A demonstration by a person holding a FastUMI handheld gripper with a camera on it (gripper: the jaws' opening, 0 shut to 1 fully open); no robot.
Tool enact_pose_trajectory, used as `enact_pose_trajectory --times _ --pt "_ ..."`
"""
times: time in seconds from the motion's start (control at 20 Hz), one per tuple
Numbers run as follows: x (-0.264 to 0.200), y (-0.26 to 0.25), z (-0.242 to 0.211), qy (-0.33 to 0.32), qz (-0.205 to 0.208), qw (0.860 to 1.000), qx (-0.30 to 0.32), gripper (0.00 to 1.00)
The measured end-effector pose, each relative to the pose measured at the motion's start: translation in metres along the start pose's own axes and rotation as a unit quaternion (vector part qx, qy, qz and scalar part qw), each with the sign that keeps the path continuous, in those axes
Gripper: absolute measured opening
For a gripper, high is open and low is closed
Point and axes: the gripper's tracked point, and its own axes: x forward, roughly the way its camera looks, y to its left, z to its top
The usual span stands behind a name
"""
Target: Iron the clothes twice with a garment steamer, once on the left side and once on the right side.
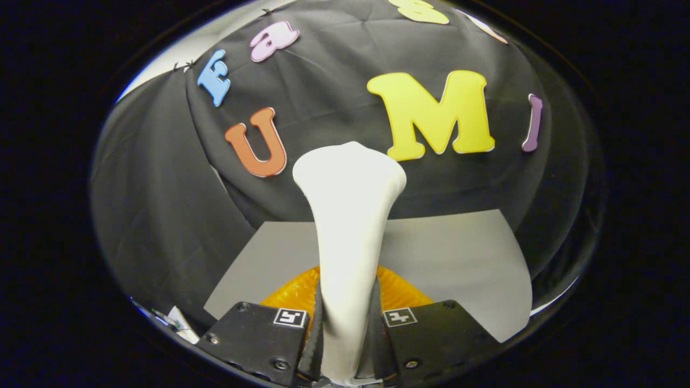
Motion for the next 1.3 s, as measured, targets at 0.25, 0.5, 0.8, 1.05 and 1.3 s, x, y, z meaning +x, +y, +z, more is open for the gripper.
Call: enact_pose_trajectory --times 0.25,0.5,0.8,1.05,1.3 --pt "-0.047 -0.008 0.007 -0.056 -0.005 0.998 0.005 0.38" --pt "-0.104 -0.023 0.007 -0.109 -0.014 0.994 0.007 0.38" --pt "-0.198 -0.065 -0.009 -0.173 -0.032 0.984 0.013 0.38" --pt "-0.300 -0.123 -0.003 -0.234 -0.082 0.968 0.036 0.38" --pt "-0.379 -0.164 0.042 -0.313 -0.139 0.939 0.018 0.38"
